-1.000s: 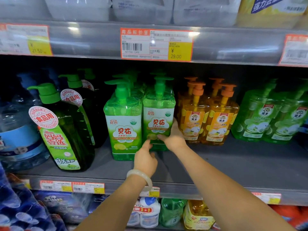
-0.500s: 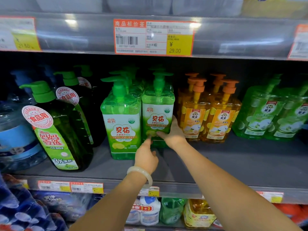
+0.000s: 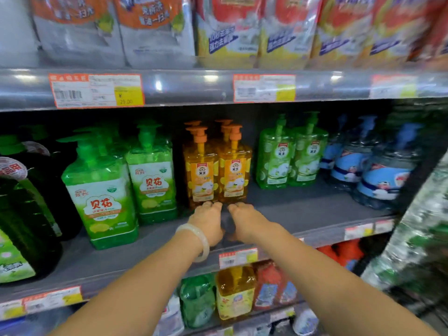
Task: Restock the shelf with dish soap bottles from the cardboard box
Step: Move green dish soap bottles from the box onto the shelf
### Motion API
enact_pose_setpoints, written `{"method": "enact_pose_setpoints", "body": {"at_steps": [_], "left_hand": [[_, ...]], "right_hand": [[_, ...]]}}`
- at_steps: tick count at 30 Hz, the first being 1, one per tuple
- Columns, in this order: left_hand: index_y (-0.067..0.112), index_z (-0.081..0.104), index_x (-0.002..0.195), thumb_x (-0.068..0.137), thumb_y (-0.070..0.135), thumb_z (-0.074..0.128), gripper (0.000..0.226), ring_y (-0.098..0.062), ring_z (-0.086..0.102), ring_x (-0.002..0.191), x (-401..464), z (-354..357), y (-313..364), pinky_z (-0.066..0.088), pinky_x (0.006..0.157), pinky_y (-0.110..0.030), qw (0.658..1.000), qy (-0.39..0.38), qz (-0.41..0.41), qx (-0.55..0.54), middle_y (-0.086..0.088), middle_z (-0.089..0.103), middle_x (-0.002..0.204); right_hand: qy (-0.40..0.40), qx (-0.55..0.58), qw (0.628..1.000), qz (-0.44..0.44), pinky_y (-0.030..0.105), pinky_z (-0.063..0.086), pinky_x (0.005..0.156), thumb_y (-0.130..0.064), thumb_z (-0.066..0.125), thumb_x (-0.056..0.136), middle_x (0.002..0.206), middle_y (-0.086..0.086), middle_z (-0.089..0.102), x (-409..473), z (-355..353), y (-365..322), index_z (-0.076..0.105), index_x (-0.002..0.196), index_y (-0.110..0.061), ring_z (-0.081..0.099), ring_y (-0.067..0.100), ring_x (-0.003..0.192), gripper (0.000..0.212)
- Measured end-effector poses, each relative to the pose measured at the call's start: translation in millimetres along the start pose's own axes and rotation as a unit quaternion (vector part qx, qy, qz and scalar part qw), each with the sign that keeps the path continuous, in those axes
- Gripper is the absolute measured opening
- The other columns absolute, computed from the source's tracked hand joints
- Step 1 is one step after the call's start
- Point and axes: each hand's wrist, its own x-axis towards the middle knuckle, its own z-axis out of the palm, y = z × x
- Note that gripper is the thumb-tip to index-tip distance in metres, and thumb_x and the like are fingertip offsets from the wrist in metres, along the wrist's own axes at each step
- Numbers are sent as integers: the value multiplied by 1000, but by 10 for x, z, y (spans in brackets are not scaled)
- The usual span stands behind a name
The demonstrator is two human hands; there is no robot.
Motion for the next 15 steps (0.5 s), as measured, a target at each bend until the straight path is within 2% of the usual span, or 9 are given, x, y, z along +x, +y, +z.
{"method": "enact_pose_setpoints", "body": {"at_steps": [3,7,12,15], "left_hand": [[13,37,137,81,18,65,63,-30,42,127,-7,115,642,41,104,-39,998,-13,55,34,-12,42,136],[12,30,141,85,23,63,66,-31,38,129,-140,443,1564,39,101,-39,990,-27,122,62,-11,37,140],[11,38,136,86,21,59,55,-33,43,126,-283,968,2693,37,104,-38,974,-45,209,72,-15,45,134],[10,44,128,82,24,60,51,-35,47,121,-365,1312,3412,42,100,-43,959,-74,263,75,-14,49,126]], "right_hand": [[19,5,999,42,40,39,103,-23,67,82,134,16,43,-394,-106,554,38,131,-6,40,35,127,59],[33,-6,992,118,38,37,102,-24,68,80,133,20,44,-1141,-228,1343,35,133,-3,43,35,126,66],[45,28,979,197,39,41,102,-28,70,76,131,19,47,-2124,-184,2309,38,133,-5,46,35,123,69],[37,16,967,253,40,40,100,-26,70,78,133,19,46,-2730,-128,2853,35,134,-5,45,36,124,69]]}}
